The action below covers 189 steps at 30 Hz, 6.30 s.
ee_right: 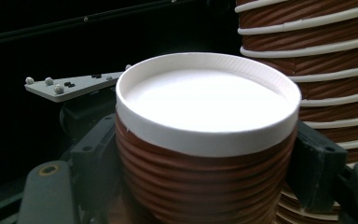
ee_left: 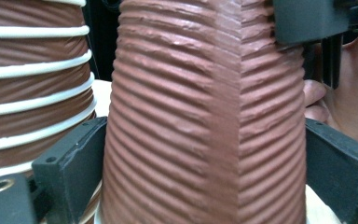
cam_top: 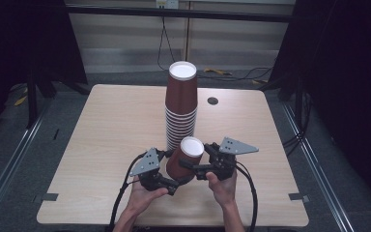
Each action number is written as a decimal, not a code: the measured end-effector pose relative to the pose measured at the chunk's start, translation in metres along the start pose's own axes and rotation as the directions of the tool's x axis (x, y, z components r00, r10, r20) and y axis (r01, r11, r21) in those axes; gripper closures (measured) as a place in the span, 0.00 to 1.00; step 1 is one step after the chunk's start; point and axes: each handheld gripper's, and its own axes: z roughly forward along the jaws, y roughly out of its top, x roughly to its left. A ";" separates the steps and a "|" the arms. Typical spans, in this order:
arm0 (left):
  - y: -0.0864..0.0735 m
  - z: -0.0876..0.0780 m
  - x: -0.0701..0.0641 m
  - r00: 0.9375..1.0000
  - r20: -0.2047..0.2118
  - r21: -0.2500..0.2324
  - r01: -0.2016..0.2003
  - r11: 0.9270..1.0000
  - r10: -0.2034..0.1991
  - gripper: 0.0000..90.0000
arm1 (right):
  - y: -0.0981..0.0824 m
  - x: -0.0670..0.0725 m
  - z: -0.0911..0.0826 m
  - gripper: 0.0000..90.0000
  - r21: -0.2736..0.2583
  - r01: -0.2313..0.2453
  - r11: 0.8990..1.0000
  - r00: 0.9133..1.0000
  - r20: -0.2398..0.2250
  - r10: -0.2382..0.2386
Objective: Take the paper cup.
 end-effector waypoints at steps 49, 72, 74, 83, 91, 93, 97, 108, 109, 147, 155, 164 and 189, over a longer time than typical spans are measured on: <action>0.014 -0.036 0.024 0.999 -0.037 0.122 -0.034 0.992 0.039 0.15 | 0.004 -0.001 -0.015 0.18 0.048 0.031 0.998 0.999 0.039 -0.033; 0.022 -0.026 0.016 0.989 0.031 0.311 -0.148 0.939 0.146 0.16 | -0.006 -0.007 -0.024 0.16 0.217 0.014 0.976 1.000 -0.013 -0.012; 0.023 -0.024 0.016 0.987 0.044 0.329 -0.157 0.931 0.151 0.16 | -0.008 -0.007 -0.023 0.16 0.236 0.019 0.971 1.000 -0.016 -0.016; 0.024 -0.022 0.018 0.981 0.085 0.408 -0.195 0.892 0.176 0.16 | -0.011 -0.008 -0.022 0.16 0.325 0.053 0.944 0.999 -0.007 -0.054; 0.026 -0.015 0.016 0.974 0.108 0.470 -0.226 0.853 0.198 0.16 | -0.012 -0.007 -0.021 0.21 0.371 0.076 0.925 0.997 -0.023 -0.073; 0.024 -0.015 0.017 0.973 0.117 0.489 -0.230 0.841 0.198 0.16 | -0.011 -0.007 -0.021 0.21 0.383 0.080 0.920 0.997 -0.026 -0.076; 0.019 -0.013 0.018 0.971 0.125 0.527 -0.240 0.815 0.205 0.16 | -0.013 -0.008 -0.020 0.27 0.417 0.068 0.906 0.997 -0.054 -0.050; 0.022 -0.005 0.015 0.959 0.152 0.603 -0.281 0.746 0.239 0.16 | -0.015 -0.011 -0.013 0.26 0.507 0.087 0.857 0.996 -0.045 -0.074; 0.023 -0.005 0.016 0.959 0.152 0.604 -0.283 0.745 0.240 0.16 | -0.015 -0.011 -0.012 0.20 0.514 0.099 0.852 0.995 -0.037 -0.093; 0.023 0.009 0.005 0.926 0.262 0.726 -0.374 0.577 0.271 0.16 | -0.014 -0.005 0.024 0.16 0.675 0.253 0.693 0.967 -0.146 -0.211; 0.019 0.013 0.004 0.918 0.287 0.728 -0.395 0.561 0.273 0.16 | -0.013 -0.003 0.029 0.16 0.678 0.281 0.680 0.959 -0.175 -0.222; 0.022 0.012 -0.001 0.909 0.313 0.715 -0.417 0.561 0.276 0.16 | -0.013 -0.003 0.033 0.21 0.682 0.288 0.672 0.957 -0.229 -0.178; 0.021 0.002 0.008 0.918 0.306 0.619 -0.394 0.680 0.253 0.13 | -0.011 -0.004 0.029 0.25 0.664 0.286 0.691 0.957 -0.237 -0.169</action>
